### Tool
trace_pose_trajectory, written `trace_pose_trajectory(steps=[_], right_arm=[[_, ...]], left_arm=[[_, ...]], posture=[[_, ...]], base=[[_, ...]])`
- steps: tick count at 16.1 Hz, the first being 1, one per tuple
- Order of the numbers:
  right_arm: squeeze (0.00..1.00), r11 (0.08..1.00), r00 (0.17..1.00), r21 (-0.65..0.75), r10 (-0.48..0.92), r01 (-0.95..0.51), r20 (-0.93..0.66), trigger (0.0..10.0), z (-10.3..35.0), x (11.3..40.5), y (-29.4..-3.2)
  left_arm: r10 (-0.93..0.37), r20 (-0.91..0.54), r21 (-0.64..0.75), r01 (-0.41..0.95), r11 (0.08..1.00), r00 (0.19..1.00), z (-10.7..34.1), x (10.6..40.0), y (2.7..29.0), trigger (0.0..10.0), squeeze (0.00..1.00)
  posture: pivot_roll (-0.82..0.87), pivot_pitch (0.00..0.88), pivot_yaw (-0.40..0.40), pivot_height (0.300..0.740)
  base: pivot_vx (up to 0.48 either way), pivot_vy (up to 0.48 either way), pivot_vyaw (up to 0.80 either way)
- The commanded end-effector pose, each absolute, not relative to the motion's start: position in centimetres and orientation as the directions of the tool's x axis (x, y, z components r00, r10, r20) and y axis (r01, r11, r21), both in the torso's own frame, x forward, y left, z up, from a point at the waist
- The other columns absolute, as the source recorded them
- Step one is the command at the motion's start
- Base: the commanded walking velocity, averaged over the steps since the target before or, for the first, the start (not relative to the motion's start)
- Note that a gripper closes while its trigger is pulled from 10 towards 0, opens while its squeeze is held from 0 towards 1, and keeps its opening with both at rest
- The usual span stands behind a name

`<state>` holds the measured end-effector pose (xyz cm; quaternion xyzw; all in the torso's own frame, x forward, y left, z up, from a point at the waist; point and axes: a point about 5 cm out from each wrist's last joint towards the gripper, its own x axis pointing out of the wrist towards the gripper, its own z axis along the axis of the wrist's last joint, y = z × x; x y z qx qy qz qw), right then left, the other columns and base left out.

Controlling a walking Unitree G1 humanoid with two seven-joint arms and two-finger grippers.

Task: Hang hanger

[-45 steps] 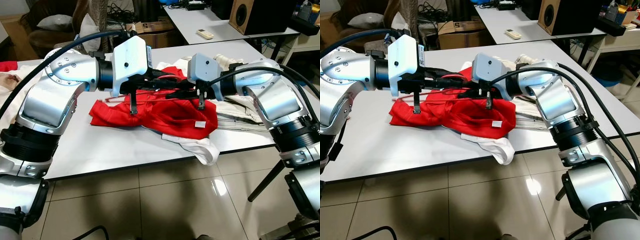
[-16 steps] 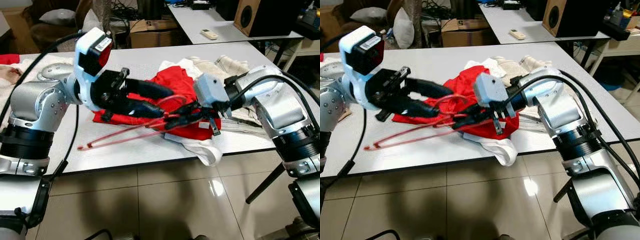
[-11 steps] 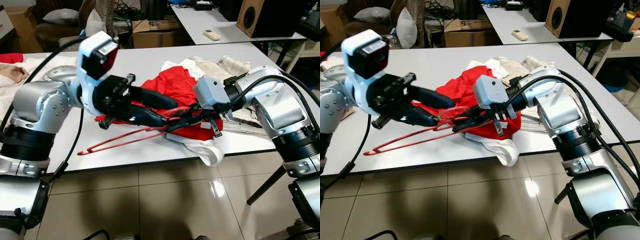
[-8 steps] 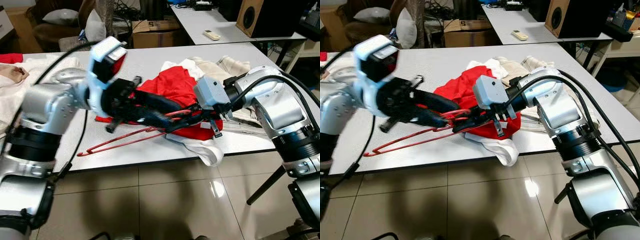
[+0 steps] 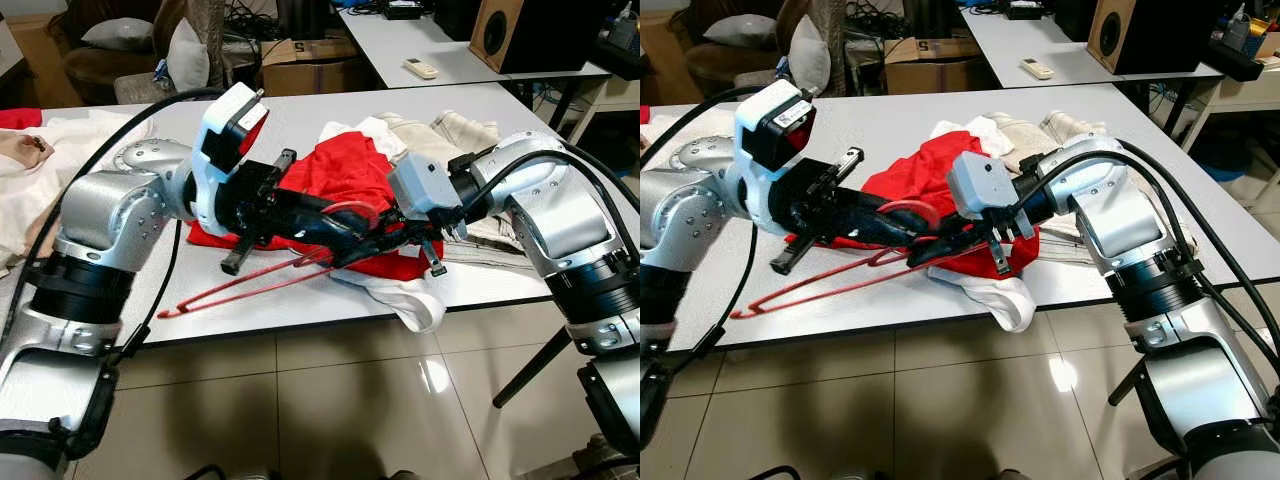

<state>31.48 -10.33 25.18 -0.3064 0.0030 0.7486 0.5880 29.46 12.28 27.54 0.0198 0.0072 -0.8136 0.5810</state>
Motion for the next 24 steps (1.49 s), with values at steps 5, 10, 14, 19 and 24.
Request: trace_pose_trajectory(steps=[5, 10, 14, 19, 24], right_arm=[[0.00, -0.309, -0.119, -0.359, 0.878, -0.881, -0.464, 0.0, 25.4, 31.5, -10.8], [0.19, -0.191, -0.011, -0.389, 0.907, -0.901, -0.420, 10.0, 25.7, 32.3, -11.3], [1.00, 0.084, 0.243, -0.482, 0.930, -0.872, -0.277, 10.0, 27.2, 34.3, -12.9], [1.00, 0.285, 0.442, -0.569, 0.883, -0.771, -0.157, 10.0, 28.9, 34.6, -14.4], [1.00, 0.616, 0.656, -0.419, 0.752, -0.667, 0.061, 10.0, 27.9, 35.1, -11.7]], left_arm=[[-0.938, -0.043, -0.017, 0.939, -0.345, -0.345, 27.5, 29.2, 12.5, 0.0, 0.00], [-0.992, -0.033, 0.008, 0.992, -0.122, -0.122, 27.5, 30.5, 12.7, 0.0, 0.00], [-0.974, -0.049, 0.087, 0.972, 0.217, 0.222, 27.9, 32.5, 13.2, 0.0, 0.00], [-0.839, -0.005, 0.140, 0.831, 0.538, 0.544, 28.9, 34.8, 12.8, 0.0, 0.00], [-0.598, 0.359, -0.017, 0.646, 0.763, 0.717, 32.5, 35.7, 11.2, 0.0, 0.00]], posture=[[-0.04, 0.000, 0.049, 0.740], [-0.05, 0.000, 0.049, 0.740], [-0.05, 0.000, 0.044, 0.740], [-0.04, 0.000, 0.040, 0.740], [-0.05, 0.000, 0.051, 0.740]], base=[[0.000, 0.000, 0.00], [0.000, 0.000, 0.00], [0.000, 0.000, 0.00], [0.000, 0.000, 0.00], [0.000, 0.000, 0.00]])
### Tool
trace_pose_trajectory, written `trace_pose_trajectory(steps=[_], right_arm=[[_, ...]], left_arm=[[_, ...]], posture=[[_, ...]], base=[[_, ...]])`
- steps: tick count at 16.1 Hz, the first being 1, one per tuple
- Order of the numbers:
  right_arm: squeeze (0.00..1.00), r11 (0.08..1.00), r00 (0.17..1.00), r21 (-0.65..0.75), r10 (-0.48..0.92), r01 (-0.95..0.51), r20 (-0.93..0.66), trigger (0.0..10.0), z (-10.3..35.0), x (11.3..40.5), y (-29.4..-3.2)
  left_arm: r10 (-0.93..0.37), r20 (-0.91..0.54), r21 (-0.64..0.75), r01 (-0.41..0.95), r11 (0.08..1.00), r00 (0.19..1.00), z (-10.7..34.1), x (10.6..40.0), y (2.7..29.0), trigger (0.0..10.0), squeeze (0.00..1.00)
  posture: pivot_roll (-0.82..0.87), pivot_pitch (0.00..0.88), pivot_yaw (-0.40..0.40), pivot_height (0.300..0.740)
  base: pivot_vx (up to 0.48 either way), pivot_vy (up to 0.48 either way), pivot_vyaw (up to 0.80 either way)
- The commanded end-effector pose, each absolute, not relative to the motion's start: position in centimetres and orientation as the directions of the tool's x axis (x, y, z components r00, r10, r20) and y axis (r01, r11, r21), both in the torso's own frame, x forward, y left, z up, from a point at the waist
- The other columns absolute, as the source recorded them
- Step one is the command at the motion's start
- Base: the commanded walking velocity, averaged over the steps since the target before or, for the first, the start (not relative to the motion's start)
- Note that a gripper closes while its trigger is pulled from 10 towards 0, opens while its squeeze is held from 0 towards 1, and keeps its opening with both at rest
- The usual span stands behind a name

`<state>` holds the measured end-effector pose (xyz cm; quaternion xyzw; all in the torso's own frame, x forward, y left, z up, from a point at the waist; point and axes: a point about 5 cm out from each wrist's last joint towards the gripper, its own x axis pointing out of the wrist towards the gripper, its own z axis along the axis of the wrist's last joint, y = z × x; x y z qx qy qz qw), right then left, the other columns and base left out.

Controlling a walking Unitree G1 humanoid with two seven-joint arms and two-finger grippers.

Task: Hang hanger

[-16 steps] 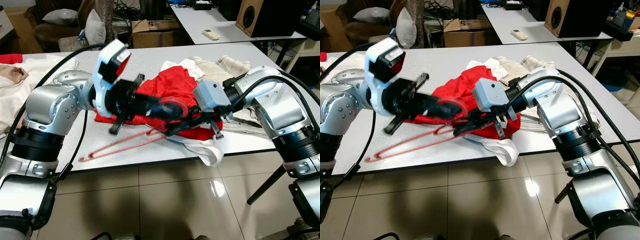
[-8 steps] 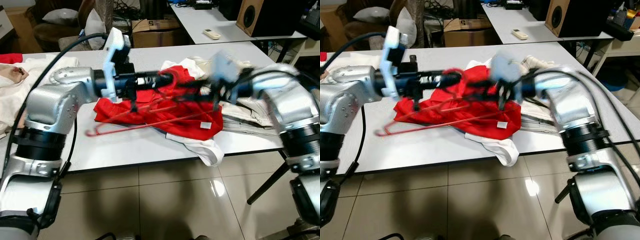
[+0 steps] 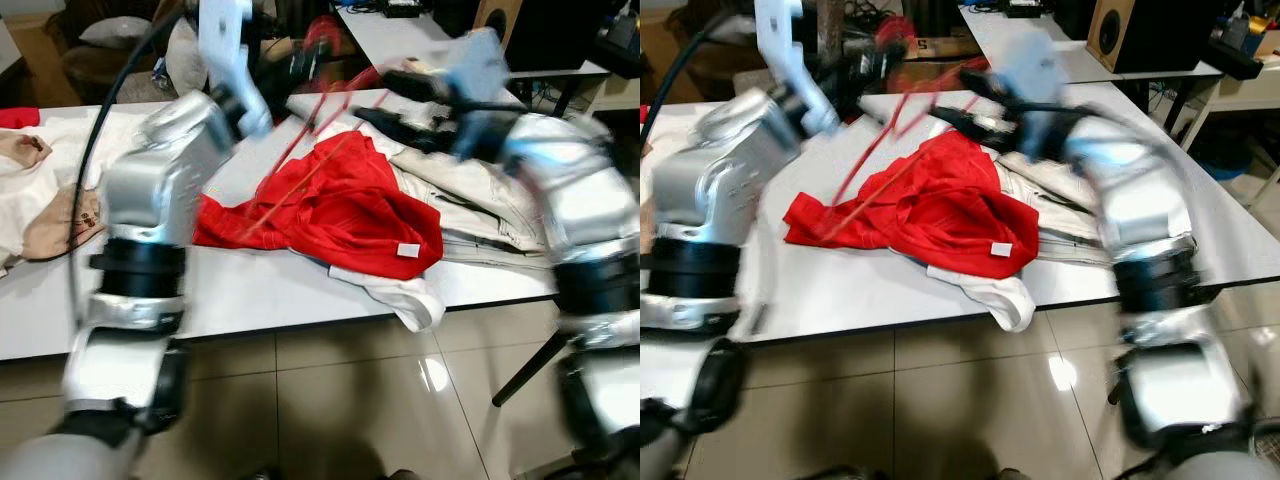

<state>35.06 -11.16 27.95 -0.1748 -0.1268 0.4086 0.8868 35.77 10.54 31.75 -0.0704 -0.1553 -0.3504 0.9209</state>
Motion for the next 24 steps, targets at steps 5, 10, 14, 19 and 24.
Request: trace_pose_trajectory(steps=[5, 10, 14, 19, 24], right_arm=[[0.00, 0.817, 0.801, -0.189, 0.574, -0.545, 0.173, 10.0, 26.4, 35.8, -8.0], [0.00, 0.924, 0.911, -0.021, 0.379, -0.381, 0.162, 10.0, 25.5, 36.2, -7.5], [0.00, 0.855, 0.866, 0.158, 0.465, -0.493, 0.186, 10.0, 26.2, 35.9, -5.7], [0.87, 0.806, 0.836, 0.224, 0.517, -0.548, 0.187, 10.0, 26.6, 35.5, -5.3], [1.00, 0.763, 0.805, 0.257, 0.561, -0.594, 0.195, 10.0, 27.2, 35.1, -5.1]], left_arm=[[-0.463, 0.375, -0.149, 0.545, 0.825, 0.804, 30.8, 35.7, 9.6, 0.0, 0.00], [-0.423, 0.414, -0.028, 0.476, 0.879, 0.806, 31.1, 35.2, 8.6, 0.0, 0.00], [-0.433, 0.422, 0.056, 0.453, 0.890, 0.797, 31.0, 35.0, 8.1, 0.0, 0.00], [-0.415, 0.425, 0.096, 0.416, 0.904, 0.804, 30.8, 35.2, 8.2, 0.0, 0.00], [-0.411, 0.432, 0.106, 0.407, 0.907, 0.803, 30.9, 35.2, 8.3, 0.0, 0.00]], posture=[[-0.06, 0.000, 0.073, 0.740], [-0.05, 0.000, 0.070, 0.740], [-0.05, 0.000, 0.052, 0.740], [-0.06, 0.000, 0.051, 0.740], [-0.05, 0.000, 0.038, 0.740]], base=[[0.000, 0.000, 0.00], [0.000, 0.000, 0.00], [0.000, 0.000, 0.00], [0.000, 0.000, 0.00], [0.000, 0.000, 0.00]])
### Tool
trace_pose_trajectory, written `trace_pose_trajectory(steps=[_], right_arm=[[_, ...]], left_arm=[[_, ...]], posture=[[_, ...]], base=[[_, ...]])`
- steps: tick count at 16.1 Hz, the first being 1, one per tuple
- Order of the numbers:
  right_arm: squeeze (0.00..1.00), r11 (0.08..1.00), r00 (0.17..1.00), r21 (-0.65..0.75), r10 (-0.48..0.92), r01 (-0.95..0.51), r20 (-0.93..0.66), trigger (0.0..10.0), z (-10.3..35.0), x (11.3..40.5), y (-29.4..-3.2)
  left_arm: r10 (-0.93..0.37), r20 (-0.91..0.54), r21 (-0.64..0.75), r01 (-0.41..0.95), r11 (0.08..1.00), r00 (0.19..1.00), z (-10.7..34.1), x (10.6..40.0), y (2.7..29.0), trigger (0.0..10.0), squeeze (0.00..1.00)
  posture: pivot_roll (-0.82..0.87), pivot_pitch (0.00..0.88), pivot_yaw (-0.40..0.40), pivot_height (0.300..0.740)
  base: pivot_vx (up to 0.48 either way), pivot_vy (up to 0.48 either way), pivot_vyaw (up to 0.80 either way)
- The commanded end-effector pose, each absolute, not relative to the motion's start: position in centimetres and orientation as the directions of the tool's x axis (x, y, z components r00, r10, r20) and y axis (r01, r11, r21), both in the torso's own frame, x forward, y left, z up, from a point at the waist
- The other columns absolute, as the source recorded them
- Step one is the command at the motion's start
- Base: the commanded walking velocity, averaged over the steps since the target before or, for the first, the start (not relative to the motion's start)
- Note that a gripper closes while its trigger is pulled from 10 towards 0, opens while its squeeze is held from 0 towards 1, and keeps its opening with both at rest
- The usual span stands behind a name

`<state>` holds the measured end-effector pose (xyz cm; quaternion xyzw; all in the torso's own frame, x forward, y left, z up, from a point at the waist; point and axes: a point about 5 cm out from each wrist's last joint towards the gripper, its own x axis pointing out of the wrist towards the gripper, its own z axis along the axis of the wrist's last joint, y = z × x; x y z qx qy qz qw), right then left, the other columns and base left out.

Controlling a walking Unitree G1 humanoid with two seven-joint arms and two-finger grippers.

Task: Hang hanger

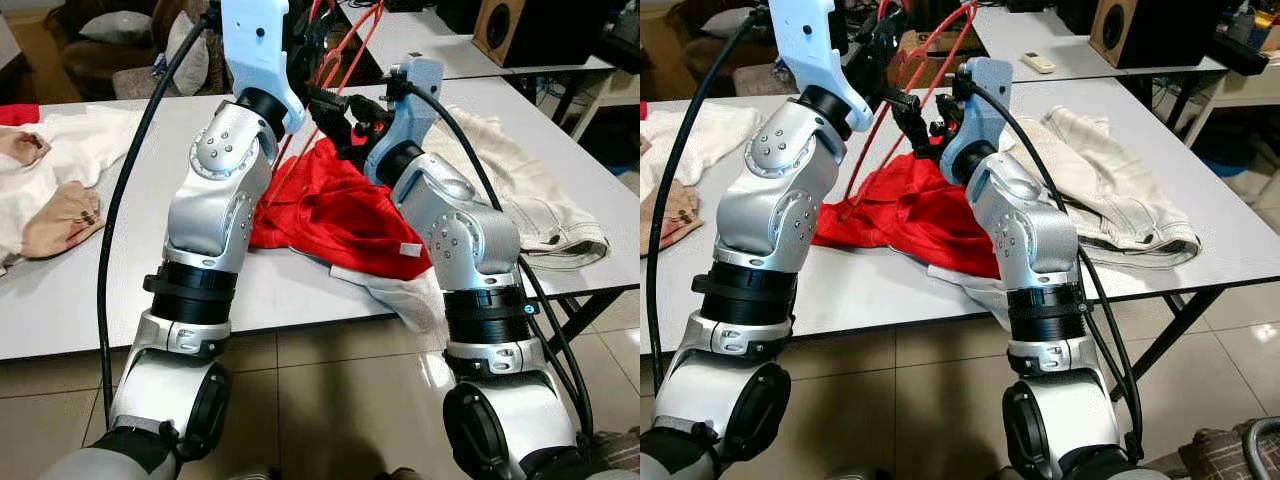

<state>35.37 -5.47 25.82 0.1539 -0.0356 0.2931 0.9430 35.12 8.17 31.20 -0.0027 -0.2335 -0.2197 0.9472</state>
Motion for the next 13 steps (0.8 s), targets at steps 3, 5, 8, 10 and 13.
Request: trace_pose_trajectory(steps=[3, 5, 8, 10, 13], right_arm=[[1.00, 0.755, 0.796, 0.253, 0.570, -0.605, 0.203, 10.0, 27.6, 34.9, -5.2], [1.00, 0.763, 0.800, 0.240, 0.570, -0.600, 0.190, 10.0, 27.6, 34.9, -5.3], [0.81, 0.799, 0.826, 0.210, 0.553, -0.563, 0.112, 10.0, 26.5, 35.3, -5.4], [0.00, 0.813, 0.838, 0.212, 0.540, -0.542, 0.072, 10.0, 25.6, 36.0, -5.5], [0.00, 0.817, 0.840, 0.211, 0.541, -0.537, 0.045, 10.0, 25.2, 36.2, -5.5]], left_arm=[[-0.398, 0.431, 0.116, 0.388, 0.914, 0.810, 30.9, 35.4, 8.7, 0.0, 0.00], [-0.401, 0.424, 0.124, 0.387, 0.914, 0.812, 30.7, 35.4, 8.7, 0.0, 0.00], [-0.426, 0.413, 0.126, 0.412, 0.902, 0.805, 30.6, 35.2, 8.4, 0.0, 0.00], [-0.431, 0.389, 0.125, 0.416, 0.901, 0.814, 30.2, 35.0, 8.3, 0.0, 0.00], [-0.421, 0.363, 0.125, 0.404, 0.906, 0.831, 29.5, 34.7, 8.4, 0.0, 0.00]], posture=[[-0.05, 0.000, 0.033, 0.740], [-0.06, 0.000, 0.033, 0.740], [-0.06, 0.000, 0.031, 0.740], [-0.04, 0.000, 0.018, 0.740], [-0.04, 0.000, 0.005, 0.740]], base=[[0.000, 0.000, 0.00], [0.000, 0.000, 0.00], [0.000, 0.000, 0.00], [0.000, 0.000, 0.00], [0.000, 0.000, 0.00]])
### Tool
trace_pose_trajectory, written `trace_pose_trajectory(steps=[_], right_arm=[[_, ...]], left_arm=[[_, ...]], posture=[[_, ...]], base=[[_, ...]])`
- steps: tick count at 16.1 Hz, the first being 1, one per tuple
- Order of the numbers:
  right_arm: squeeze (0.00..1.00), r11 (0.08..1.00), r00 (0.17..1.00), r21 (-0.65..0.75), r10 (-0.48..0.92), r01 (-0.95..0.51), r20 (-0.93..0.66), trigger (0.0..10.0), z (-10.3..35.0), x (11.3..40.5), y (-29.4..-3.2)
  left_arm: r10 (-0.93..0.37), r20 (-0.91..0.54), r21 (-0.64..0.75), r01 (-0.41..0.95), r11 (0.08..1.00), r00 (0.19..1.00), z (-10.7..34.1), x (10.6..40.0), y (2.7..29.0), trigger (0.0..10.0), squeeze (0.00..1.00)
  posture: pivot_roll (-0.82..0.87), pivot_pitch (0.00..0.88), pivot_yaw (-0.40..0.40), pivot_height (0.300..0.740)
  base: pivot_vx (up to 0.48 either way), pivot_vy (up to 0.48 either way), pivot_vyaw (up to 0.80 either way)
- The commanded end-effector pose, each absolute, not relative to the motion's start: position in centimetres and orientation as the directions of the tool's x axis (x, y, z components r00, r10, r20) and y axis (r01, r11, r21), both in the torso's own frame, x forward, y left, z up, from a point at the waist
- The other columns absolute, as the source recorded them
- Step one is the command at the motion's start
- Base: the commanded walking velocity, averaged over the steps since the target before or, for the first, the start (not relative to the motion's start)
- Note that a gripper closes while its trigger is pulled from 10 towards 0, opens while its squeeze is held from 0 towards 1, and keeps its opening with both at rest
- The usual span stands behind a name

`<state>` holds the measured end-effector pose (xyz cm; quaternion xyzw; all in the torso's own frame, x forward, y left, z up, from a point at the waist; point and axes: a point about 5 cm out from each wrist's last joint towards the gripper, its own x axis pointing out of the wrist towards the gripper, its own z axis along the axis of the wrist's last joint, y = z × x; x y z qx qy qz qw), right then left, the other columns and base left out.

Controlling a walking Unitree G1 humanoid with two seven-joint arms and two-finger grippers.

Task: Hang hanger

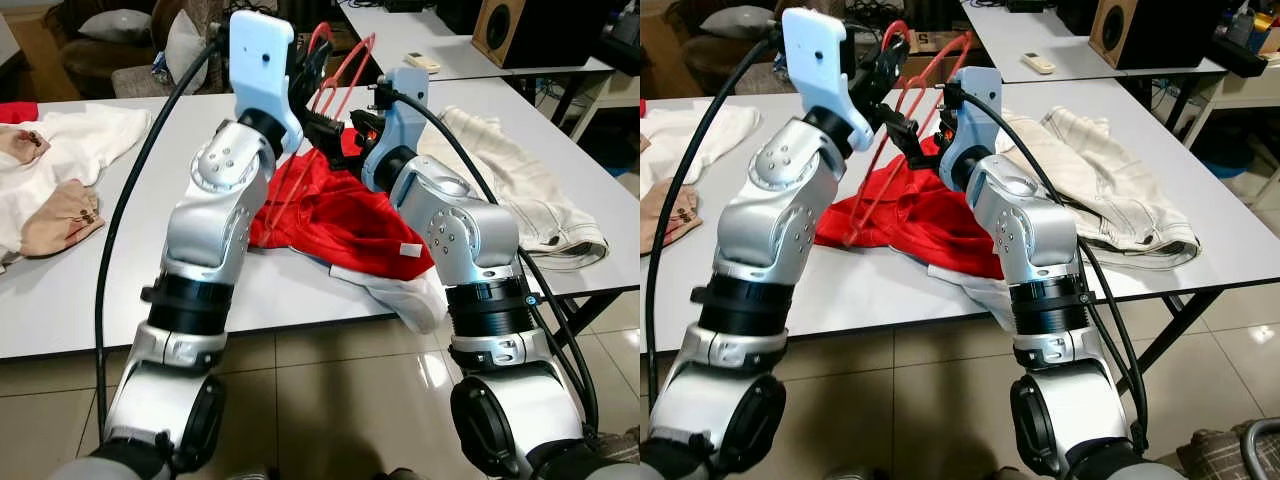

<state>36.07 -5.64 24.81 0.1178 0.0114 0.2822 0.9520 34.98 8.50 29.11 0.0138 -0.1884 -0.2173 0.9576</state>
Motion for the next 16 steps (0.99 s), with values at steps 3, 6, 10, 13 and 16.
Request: trace_pose_trajectory(steps=[3, 6, 10, 13, 16], right_arm=[[0.00, 0.834, 0.847, 0.190, 0.532, -0.519, -0.023, 10.0, 24.0, 36.3, -5.6], [0.00, 0.842, 0.847, 0.203, 0.524, -0.499, -0.090, 0.0, 22.3, 36.2, -5.7], [0.00, 0.835, 0.837, 0.221, 0.535, -0.504, -0.113, 0.0, 21.9, 36.2, -5.4], [0.00, 0.832, 0.837, 0.261, 0.533, -0.490, -0.127, 0.0, 21.6, 36.1, -5.6], [0.00, 0.831, 0.838, 0.279, 0.530, -0.482, -0.131, 0.0, 21.5, 36.2, -5.8]], left_arm=[[-0.406, 0.331, 0.138, 0.382, 0.914, 0.852, 29.0, 34.6, 8.6, 0.0, 0.00], [-0.397, 0.311, 0.143, 0.370, 0.918, 0.863, 28.6, 33.9, 8.8, 0.0, 0.00], [-0.431, 0.295, 0.202, 0.385, 0.901, 0.853, 28.3, 33.4, 7.9, 0.0, 0.00], [-0.446, 0.292, 0.281, 0.370, 0.885, 0.846, 28.5, 33.1, 7.6, 0.0, 0.00], [-0.438, 0.296, 0.304, 0.351, 0.886, 0.849, 28.6, 33.2, 7.7, 0.0, 0.00]], posture=[[-0.02, 0.000, -0.018, 0.740], [-0.01, 0.000, -0.031, 0.740], [-0.01, 0.000, -0.037, 0.740], [-0.01, 0.000, -0.047, 0.740], [-0.02, 0.000, -0.043, 0.740]], base=[[0.000, 0.000, 0.00], [0.000, 0.000, 0.00], [0.000, 0.000, 0.00], [0.000, 0.000, 0.00], [0.000, 0.000, 0.00]])
